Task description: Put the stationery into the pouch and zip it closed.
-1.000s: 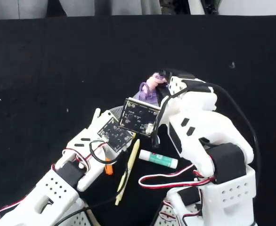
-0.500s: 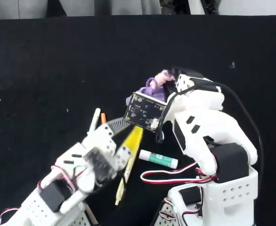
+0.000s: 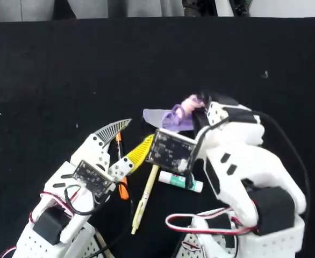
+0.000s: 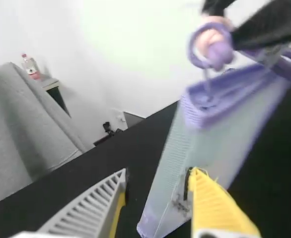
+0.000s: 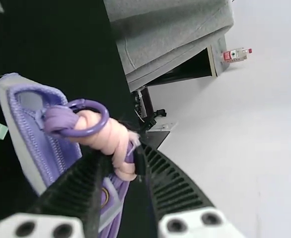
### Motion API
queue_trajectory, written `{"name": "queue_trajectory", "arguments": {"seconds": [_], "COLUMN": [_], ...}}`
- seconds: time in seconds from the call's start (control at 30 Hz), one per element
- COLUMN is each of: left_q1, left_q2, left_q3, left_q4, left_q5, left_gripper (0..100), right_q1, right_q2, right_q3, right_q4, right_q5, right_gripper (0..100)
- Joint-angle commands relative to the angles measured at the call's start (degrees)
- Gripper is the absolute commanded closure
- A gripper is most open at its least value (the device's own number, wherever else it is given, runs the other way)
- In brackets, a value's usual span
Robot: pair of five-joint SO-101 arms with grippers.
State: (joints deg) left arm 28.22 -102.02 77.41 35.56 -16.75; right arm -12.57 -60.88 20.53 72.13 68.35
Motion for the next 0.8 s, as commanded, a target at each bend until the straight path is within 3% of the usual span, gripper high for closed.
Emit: {"name": "queue_trajectory", "arguments": {"seconds": [0.0, 0.1, 0.3, 0.63, 0.77], "left_q1": [-0.04, 2.77, 10.33, 10.51, 12.53], "left_q2": [-0.09, 0.0, 0.0, 0.09, 2.64], "left_q3": [-3.38, -1.89, 2.95, 3.03, 4.62], "left_q4": [-0.09, -2.29, -6.15, -9.58, -10.46], "left_q5": [0.26, -0.26, -7.91, -8.26, -13.71], "left_gripper": [79, 79, 79, 79, 79], "right_q1": [0.44, 0.44, 0.44, 0.18, 0.09], "right_q2": [-2.33, -3.12, -3.56, -3.56, -3.56], "right_q3": [-0.57, -0.57, -0.48, -1.89, -4.09], "right_q4": [2.46, 4.04, 4.66, 13.89, 15.38], "right_q5": [0.79, 0.88, 0.88, 4.04, 4.04], "right_gripper": [98.7, 98.7, 98.7, 98.7, 98.7]}}
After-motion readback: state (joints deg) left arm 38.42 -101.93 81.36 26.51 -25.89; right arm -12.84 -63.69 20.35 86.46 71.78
